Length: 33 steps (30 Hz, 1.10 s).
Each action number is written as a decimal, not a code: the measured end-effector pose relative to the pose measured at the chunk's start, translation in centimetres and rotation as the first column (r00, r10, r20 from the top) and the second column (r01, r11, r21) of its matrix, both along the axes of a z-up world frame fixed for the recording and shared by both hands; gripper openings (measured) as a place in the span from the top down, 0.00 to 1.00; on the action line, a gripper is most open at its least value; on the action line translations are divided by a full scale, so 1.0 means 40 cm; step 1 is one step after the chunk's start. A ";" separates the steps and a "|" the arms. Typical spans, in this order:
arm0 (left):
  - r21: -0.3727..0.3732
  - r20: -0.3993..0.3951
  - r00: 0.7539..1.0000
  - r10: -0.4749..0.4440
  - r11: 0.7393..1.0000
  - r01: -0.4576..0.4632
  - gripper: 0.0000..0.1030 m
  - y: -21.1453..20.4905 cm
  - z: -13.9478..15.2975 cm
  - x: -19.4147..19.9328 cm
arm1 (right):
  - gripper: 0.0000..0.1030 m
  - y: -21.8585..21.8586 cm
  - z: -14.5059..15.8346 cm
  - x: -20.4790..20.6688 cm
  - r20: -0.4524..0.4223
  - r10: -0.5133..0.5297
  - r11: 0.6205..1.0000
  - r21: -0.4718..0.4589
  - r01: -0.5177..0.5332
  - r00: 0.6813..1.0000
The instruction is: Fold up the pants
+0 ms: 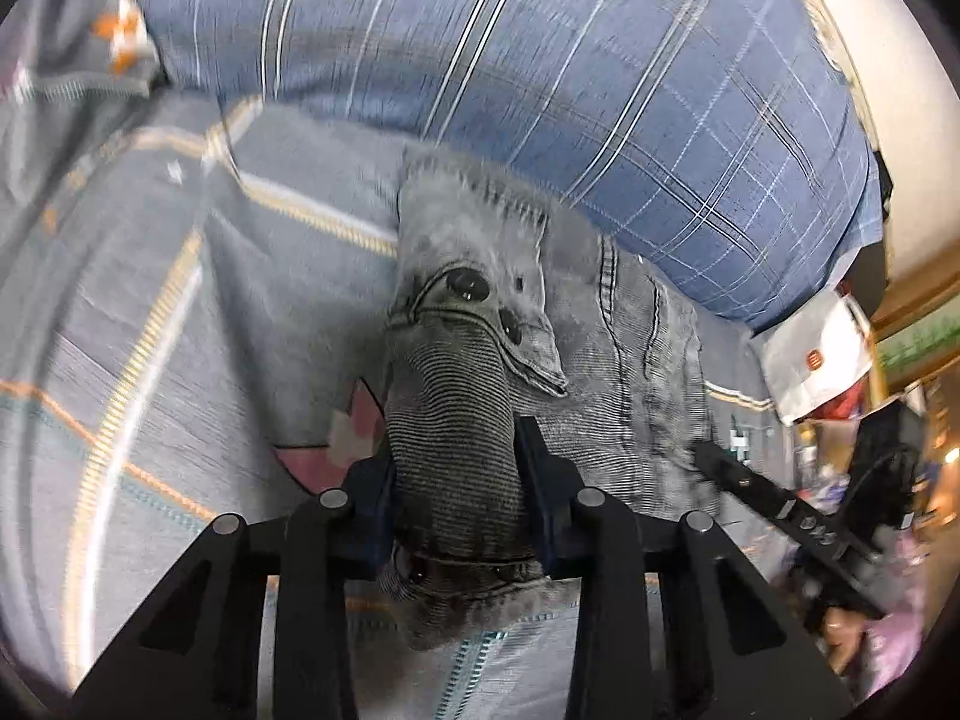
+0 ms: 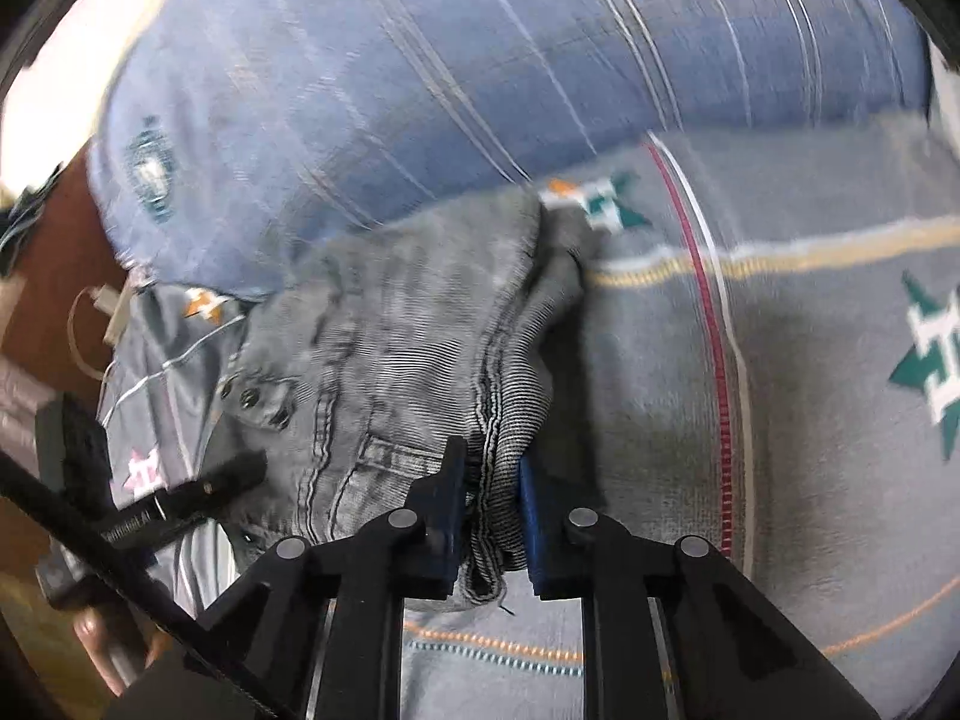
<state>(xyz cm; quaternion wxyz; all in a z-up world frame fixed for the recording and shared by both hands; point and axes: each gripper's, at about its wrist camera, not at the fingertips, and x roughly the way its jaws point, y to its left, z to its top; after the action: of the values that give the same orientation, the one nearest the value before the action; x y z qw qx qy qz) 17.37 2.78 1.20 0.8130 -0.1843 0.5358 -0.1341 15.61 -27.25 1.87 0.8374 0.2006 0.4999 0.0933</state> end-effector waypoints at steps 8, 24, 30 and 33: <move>0.031 -0.188 0.982 -0.037 0.999 0.043 0.43 -0.011 -0.094 0.030 | 0.64 -0.037 -0.096 0.038 -0.183 -0.039 0.999 0.003 0.040 0.982; -0.014 -0.076 0.997 0.018 1.000 -0.019 0.39 0.043 -0.097 0.153 | 0.40 -0.066 -0.054 0.143 -0.110 -0.107 0.984 0.129 0.121 0.988; -0.072 -0.103 0.993 0.050 0.996 -0.057 0.40 0.045 -0.130 0.157 | 0.60 -0.075 -0.148 0.164 -0.152 -0.063 0.970 0.223 0.097 0.986; -0.070 -0.088 0.996 0.025 0.997 -0.032 0.66 0.017 -0.132 0.152 | 0.78 -0.049 -0.137 0.155 -0.117 -0.055 0.982 0.171 0.074 0.992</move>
<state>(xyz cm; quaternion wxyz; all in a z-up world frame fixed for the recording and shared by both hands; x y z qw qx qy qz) 23.46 3.47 -4.10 0.7836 -0.2266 0.5629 -0.1334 21.79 -29.22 -3.60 0.7899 0.2944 0.5289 0.0982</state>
